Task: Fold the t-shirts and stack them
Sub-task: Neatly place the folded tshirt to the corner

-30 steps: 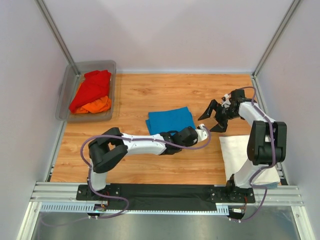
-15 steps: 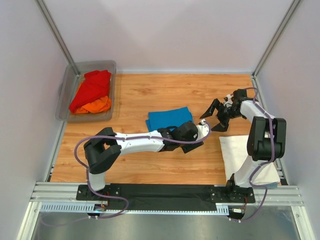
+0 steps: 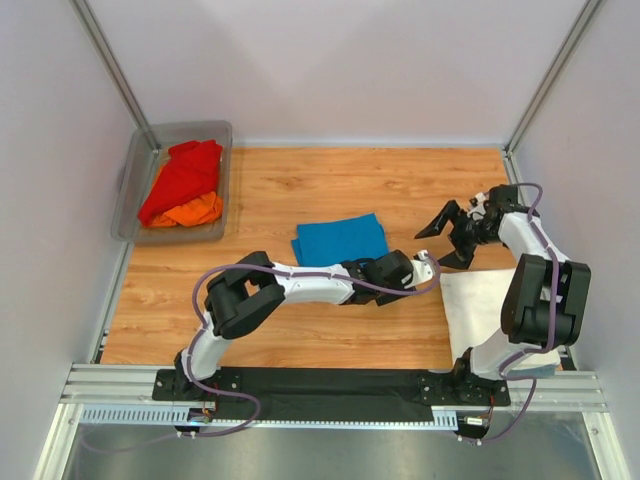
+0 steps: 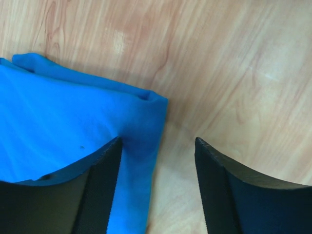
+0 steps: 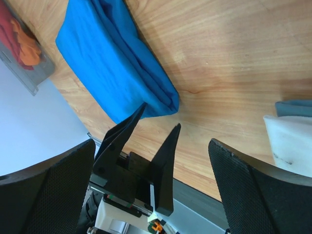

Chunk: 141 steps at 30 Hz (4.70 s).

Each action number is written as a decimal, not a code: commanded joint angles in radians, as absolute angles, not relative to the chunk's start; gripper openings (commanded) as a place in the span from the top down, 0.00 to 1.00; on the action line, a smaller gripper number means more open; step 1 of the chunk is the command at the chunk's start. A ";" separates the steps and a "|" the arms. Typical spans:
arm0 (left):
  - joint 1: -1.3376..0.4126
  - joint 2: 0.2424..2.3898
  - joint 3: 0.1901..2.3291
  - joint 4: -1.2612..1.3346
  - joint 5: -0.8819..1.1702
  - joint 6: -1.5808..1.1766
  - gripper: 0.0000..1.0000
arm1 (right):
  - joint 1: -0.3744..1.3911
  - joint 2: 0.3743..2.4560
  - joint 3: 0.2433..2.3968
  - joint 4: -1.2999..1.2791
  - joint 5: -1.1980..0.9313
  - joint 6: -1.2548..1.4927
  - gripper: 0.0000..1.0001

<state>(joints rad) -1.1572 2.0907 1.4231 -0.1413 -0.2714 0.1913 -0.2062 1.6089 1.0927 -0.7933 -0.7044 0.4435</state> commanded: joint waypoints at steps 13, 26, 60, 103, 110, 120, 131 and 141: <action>-1.120 2.122 1.477 -0.124 -0.347 0.244 1.00 | -0.166 1.647 1.087 -0.785 -0.701 0.420 0.00; -1.054 1.827 1.376 -0.219 -0.216 0.166 1.00 | -0.005 1.874 1.293 -0.655 -0.862 0.505 0.00; -1.011 1.519 1.183 -0.309 0.115 0.006 0.56 | 0.235 2.105 1.402 -0.431 -0.638 0.701 1.00; -1.003 0.870 0.893 -0.535 0.221 -0.242 0.39 | -0.054 1.513 1.600 -1.353 0.630 1.146 1.00; -1.002 0.870 0.874 -0.537 0.232 -0.232 0.39 | -0.081 1.474 1.583 -1.371 0.617 1.128 1.00; -0.991 0.897 0.868 -0.512 0.273 -0.229 0.39 | -0.140 1.440 1.646 -1.394 0.560 1.077 1.00; -0.983 0.896 0.850 -0.512 0.291 -0.227 0.39 | -0.178 1.365 1.556 -1.404 0.508 1.057 1.00; -0.980 0.893 0.838 -0.515 0.316 -0.227 0.39 | -0.213 1.290 1.424 -1.381 0.486 1.045 1.00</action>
<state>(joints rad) -0.9859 0.9009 0.8383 -0.5365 0.2897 -0.2413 -0.2012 1.3315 1.4540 -1.3495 0.4892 1.0576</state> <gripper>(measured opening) 0.614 0.052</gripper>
